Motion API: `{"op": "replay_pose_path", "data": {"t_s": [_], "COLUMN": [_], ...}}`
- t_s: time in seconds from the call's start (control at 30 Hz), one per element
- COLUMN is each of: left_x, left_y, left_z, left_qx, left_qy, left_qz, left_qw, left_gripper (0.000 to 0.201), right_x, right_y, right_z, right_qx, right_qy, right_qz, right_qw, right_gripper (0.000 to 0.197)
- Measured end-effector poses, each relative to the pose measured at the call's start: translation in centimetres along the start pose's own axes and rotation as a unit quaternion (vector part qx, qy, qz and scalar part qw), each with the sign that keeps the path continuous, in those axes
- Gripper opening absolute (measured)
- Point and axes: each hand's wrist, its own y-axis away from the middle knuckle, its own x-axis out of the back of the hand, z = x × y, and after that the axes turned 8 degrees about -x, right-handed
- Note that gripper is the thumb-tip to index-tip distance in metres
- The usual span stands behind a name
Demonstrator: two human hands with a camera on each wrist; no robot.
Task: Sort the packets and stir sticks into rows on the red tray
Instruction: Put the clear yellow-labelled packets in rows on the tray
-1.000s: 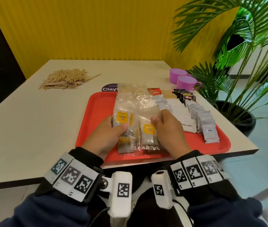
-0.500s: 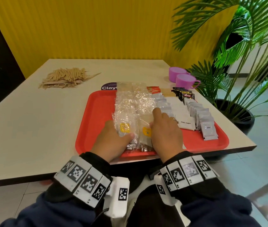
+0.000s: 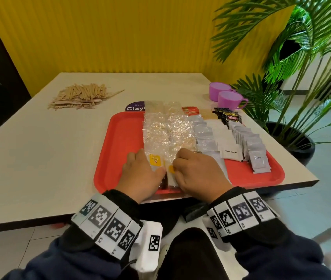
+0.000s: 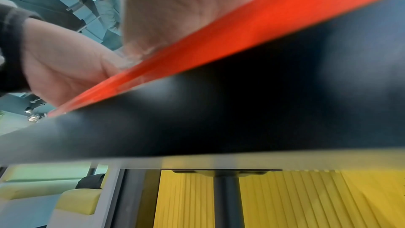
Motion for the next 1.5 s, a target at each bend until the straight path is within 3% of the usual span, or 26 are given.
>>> {"op": "replay_pose_path", "data": {"t_s": [0.07,0.27,0.37,0.5,0.6,0.87,1.03,1.33,1.5], "left_x": [0.0,0.0,0.3,0.8,1.0,1.3,1.2,0.9,1.2], "left_y": [-0.1,0.2,0.7,1.9,2.2,2.7,2.8,2.3,3.1], "left_z": [-0.1,0.0,0.2,0.7,0.9,1.4,1.3,0.4,0.9], "left_qx": [0.004,0.022,0.000,-0.022,-0.047,-0.038,0.003,-0.037,-0.062], "left_qy": [0.001,0.005,0.081,0.081,0.080,0.069,0.068,0.079,0.013], "left_qz": [-0.001,-0.002,-0.032,-0.058,-0.054,-0.074,-0.100,-0.080,-0.112], "left_qw": [1.000,1.000,0.996,0.995,0.994,0.994,0.993,0.993,0.992], "left_gripper": [0.058,0.065,0.072,0.087,0.088,0.088,0.096,0.116,0.129], "right_x": [-0.2,-0.3,0.1,0.9,1.0,2.3,2.8,2.9,3.2], "right_y": [0.5,1.3,1.2,0.7,0.5,1.2,1.0,1.1,2.0], "right_z": [0.1,1.1,1.6,1.7,1.8,1.5,2.0,1.9,2.7], "right_qx": [0.007,0.002,-0.006,-0.006,-0.051,-0.087,-0.105,-0.111,-0.097], "right_qy": [-0.019,0.014,-0.014,-0.011,0.005,0.053,0.035,-0.002,0.018], "right_qz": [0.009,-0.049,-0.073,-0.127,-0.166,-0.226,-0.224,-0.215,-0.245], "right_qw": [1.000,0.999,0.997,0.992,0.985,0.969,0.968,0.970,0.965], "right_gripper": [0.038,0.064,0.064,0.076,0.065,0.066,0.079,0.080,0.098]}}
